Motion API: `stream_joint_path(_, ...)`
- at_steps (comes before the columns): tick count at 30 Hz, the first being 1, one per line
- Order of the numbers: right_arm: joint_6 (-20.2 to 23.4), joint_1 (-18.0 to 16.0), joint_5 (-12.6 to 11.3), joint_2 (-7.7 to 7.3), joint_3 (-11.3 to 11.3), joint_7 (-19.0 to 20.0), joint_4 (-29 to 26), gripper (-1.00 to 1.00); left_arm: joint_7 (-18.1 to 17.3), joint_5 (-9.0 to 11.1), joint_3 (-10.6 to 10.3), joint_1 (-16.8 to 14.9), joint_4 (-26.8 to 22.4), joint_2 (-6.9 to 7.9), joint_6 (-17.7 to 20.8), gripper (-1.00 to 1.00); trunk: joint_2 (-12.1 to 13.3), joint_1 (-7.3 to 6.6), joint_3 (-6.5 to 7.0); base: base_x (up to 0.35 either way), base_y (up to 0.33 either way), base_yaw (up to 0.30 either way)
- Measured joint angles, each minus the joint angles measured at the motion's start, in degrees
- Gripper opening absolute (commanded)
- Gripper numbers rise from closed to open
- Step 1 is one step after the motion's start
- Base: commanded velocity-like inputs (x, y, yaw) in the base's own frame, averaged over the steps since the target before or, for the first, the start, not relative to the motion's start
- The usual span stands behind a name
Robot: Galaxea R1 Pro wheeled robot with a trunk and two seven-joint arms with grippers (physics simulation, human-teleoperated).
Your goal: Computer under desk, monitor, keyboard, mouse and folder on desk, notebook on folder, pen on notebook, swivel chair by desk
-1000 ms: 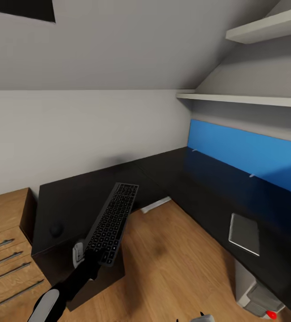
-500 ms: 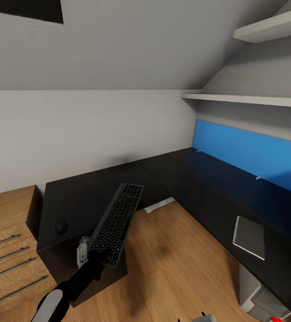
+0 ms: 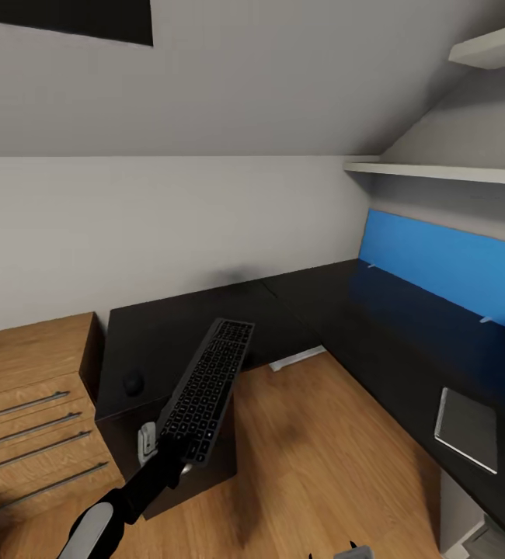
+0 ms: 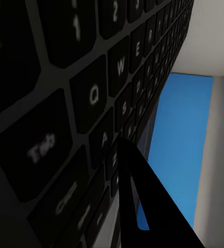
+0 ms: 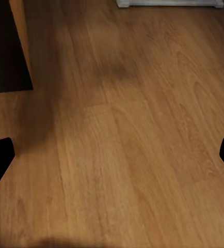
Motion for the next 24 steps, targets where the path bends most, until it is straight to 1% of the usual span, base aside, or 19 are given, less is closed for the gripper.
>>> stream_joint_path(3, -0.2, 0.0, 0.0, -0.05, 0.0, 0.0, 0.0, 1.0, -0.1, 0.0, -0.9, 0.0, 0.0, -0.04, 0.0, -1.0, 0.0, 0.0, 0.0, 0.0, 0.0, 0.011)
stream_joint_path(4, -0.3, 0.0, 0.0, -0.05, 0.0, 0.0, 0.0, 1.0, -0.9, 0.2, -1.7, 0.0, -0.1, -0.06, 0.0, -1.0, 0.0, 0.0, 0.0, 0.0, 0.0, 0.003)
stream_joint_path(7, -0.3, 0.0, 0.0, -0.03, 0.0, 0.0, 0.0, 1.0, -3.0, 0.1, -2.1, 0.0, -0.1, -0.04, 0.0, -1.0, 0.0, 0.0, 0.0, 0.0, 0.0, 0.001)
stream_joint_path(8, -0.2, 0.0, 0.0, -0.01, 0.0, -0.1, -0.1, 1.0, -4.1, 0.2, -2.2, 0.0, -0.3, 0.01, 0.0, -1.0, 0.0, 0.0, 0.0, 0.0, 0.0, 0.0)
stream_joint_path(10, -0.1, 0.0, -0.1, 0.0, 0.0, -0.1, -0.1, 1.0, -7.9, 0.3, -2.2, 0.0, -0.4, 0.16, 0.0, -1.0, 0.0, 0.0, 0.0, 0.0, 0.0, 0.0)
stream_joint_path(11, -0.1, 0.0, -0.1, 0.0, 0.0, -0.1, -0.1, 1.0, -8.4, -0.2, -2.2, 0.0, -0.4, 0.17, 0.0, -1.0, 0.0, 0.0, 0.0, 0.0, 0.0, 0.0)
stream_joint_path(12, -0.1, 0.0, -0.1, 0.02, 0.0, -0.1, -0.1, 1.0, -9.4, 0.0, -2.2, 0.0, -0.5, 0.19, 0.0, -1.0, 0.0, 0.0, 0.0, 0.0, 0.0, 0.009)
stream_joint_path(16, 0.1, 0.0, -0.1, 0.22, 0.0, -0.1, -0.1, 1.0, -10.3, -0.3, -2.3, 0.0, -0.5, 0.21, -0.1, -1.0, 0.0, 0.0, 0.0, 0.0, 0.0, 0.156)
stream_joint_path(24, 0.2, 0.0, -0.1, 0.19, 0.0, -0.1, -0.1, 1.0, -10.4, -0.3, -2.3, 0.0, -0.4, 0.15, -0.1, -1.0, 0.0, 0.01, 0.0, -0.019, -0.017, 0.261)
